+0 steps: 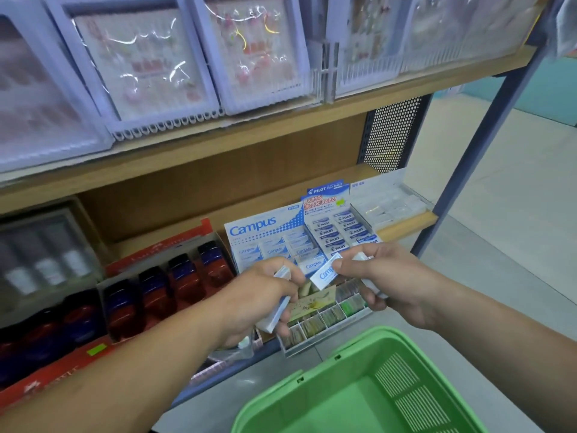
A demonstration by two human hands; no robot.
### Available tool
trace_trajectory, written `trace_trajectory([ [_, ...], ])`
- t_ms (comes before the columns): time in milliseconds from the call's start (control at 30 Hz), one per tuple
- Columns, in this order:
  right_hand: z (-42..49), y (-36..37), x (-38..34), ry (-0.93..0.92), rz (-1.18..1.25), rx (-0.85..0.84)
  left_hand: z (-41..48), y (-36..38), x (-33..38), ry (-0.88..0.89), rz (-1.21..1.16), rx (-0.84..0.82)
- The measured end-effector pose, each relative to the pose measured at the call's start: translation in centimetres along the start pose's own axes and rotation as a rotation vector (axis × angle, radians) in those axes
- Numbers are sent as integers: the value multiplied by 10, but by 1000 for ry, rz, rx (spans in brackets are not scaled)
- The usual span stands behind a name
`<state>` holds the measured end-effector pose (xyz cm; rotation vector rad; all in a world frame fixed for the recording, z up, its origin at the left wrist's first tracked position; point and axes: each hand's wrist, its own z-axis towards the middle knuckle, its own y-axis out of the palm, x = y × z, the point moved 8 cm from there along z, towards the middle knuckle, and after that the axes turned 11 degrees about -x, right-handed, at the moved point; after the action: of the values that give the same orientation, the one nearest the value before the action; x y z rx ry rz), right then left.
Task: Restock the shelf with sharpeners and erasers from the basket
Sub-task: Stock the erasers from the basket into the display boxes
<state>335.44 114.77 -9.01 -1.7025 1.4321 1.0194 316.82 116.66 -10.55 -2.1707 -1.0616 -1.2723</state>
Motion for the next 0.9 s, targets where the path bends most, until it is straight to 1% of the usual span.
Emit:
trace_trajectory([
  [100, 8, 1, 3, 14, 30, 2, 4, -9, -4, -38, 19, 75],
  [267, 17, 4, 16, 43, 69, 22, 6, -12, -8, -19, -53, 145],
  [367, 19, 10, 25, 82, 83, -28, 7, -15, -9, 4, -2, 190],
  [467, 21, 13, 29, 93, 118, -66, 9, -15, -8, 12, 60, 178],
  [667, 34, 21, 27, 77, 223, -121, 13, -28, -1, 26, 26, 174],
  [733, 42, 21, 22, 72, 154, -132, 13, -39, 3, 22, 92, 218],
  [833, 62, 3, 13, 87, -19, -60, 19, -70, 17, 2, 334, 369],
  [900, 79, -5, 3, 93, -83, -55, 34, -85, 27, 13, 385, 429],
])
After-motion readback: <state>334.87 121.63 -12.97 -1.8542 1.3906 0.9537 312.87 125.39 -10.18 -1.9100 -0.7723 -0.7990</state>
